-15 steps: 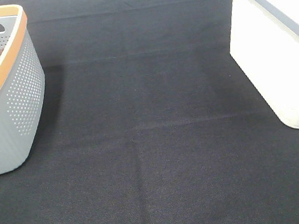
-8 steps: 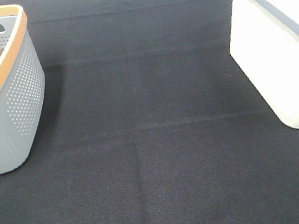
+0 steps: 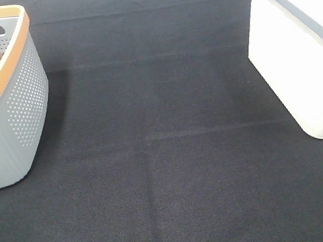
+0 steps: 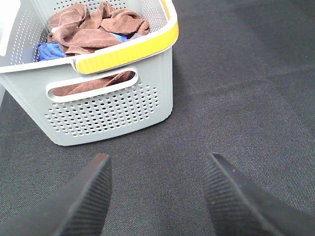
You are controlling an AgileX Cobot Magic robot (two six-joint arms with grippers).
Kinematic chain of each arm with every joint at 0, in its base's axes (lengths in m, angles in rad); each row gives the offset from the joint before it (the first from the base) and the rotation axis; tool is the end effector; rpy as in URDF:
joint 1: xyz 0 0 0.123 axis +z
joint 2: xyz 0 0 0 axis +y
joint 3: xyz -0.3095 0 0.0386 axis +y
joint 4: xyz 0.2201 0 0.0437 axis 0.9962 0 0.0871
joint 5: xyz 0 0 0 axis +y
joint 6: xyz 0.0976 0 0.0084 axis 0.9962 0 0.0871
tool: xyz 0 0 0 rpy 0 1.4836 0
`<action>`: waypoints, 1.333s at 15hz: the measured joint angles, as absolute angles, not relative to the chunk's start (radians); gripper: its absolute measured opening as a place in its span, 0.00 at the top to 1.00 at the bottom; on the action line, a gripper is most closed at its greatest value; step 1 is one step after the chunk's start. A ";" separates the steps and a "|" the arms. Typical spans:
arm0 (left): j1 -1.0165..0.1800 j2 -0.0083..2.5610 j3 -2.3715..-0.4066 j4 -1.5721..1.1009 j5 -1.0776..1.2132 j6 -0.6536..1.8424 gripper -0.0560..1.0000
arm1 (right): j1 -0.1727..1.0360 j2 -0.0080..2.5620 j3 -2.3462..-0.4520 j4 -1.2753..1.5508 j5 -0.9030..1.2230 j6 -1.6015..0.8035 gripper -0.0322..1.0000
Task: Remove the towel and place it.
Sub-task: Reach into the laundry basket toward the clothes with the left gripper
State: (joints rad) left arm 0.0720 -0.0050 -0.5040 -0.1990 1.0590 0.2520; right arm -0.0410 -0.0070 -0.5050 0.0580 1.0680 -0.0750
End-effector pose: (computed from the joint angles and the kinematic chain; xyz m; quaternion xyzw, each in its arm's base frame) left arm -0.0508 -0.0206 0.2630 0.0802 0.8424 -0.0135 0.5326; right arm -0.0518 0.0071 0.2611 -0.0159 0.8515 -0.0014 0.5241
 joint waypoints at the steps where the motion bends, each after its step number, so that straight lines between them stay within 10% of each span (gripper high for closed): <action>1: 0.072 -0.005 -0.504 -0.199 1.059 0.252 0.43 | -0.041 -0.007 -0.505 0.058 1.068 -0.075 0.36; 20: 0.072 -0.005 -0.504 -0.199 1.059 0.252 0.43 | -0.041 -0.007 -0.505 0.058 1.068 -0.075 0.36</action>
State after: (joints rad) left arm 0.0720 -0.0050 -0.5040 -0.1990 1.0590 0.2520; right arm -0.0410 -0.0070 -0.5050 0.0580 1.0680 -0.0750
